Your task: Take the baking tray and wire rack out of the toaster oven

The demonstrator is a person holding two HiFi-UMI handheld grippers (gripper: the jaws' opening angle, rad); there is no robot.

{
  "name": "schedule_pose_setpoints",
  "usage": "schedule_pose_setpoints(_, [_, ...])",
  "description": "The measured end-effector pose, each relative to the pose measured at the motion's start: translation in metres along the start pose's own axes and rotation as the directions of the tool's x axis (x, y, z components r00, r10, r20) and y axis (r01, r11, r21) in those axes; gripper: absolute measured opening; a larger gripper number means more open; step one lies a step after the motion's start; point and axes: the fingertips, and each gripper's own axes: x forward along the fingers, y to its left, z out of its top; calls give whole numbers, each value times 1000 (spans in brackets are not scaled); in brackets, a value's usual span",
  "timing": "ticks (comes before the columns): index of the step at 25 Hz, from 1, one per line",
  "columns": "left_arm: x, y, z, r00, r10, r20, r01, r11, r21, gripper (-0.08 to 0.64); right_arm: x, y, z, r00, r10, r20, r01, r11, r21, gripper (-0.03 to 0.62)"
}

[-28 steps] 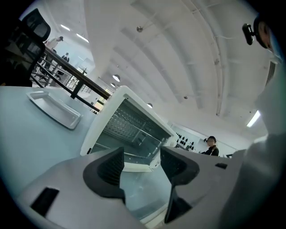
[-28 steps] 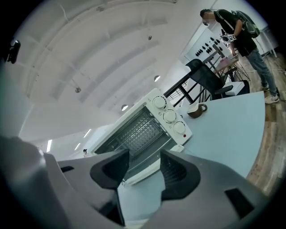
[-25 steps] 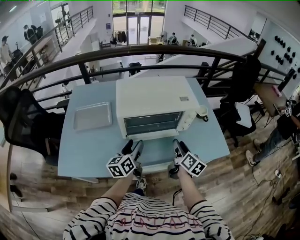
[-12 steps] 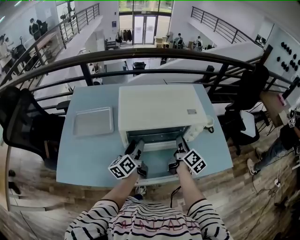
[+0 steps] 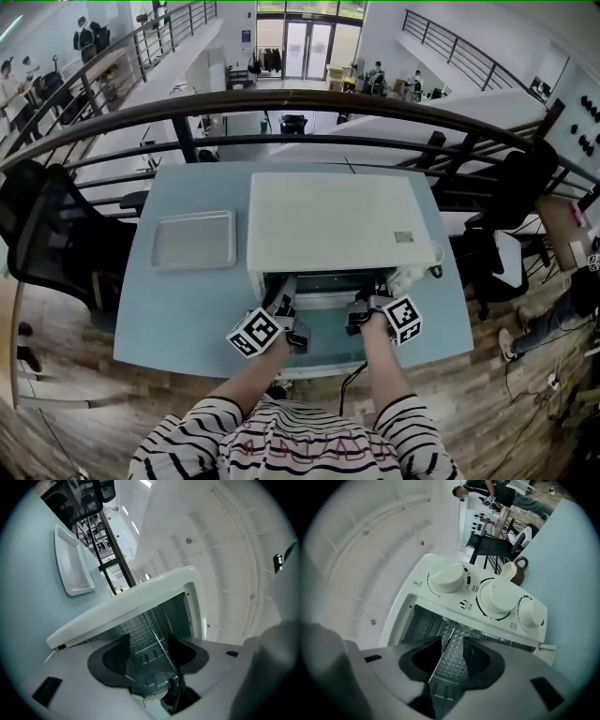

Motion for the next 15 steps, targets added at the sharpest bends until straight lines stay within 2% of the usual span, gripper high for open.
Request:
schedule_pose_setpoints(4, [5,2,6,1000,-12,18,12,999,-38,264,15,3,6,999,26,26,-27,999,35,106])
schedule_pose_setpoints(9, [9,4,13,999,-18,51,22,996,-86,253,25,5,7,999,32,13,-32,999,35,55])
schedule_pose_setpoints(15, [9,5,17,996,-11,86,22,992,-126,238,19,4,7,999,39,-3,-39,997,64,41])
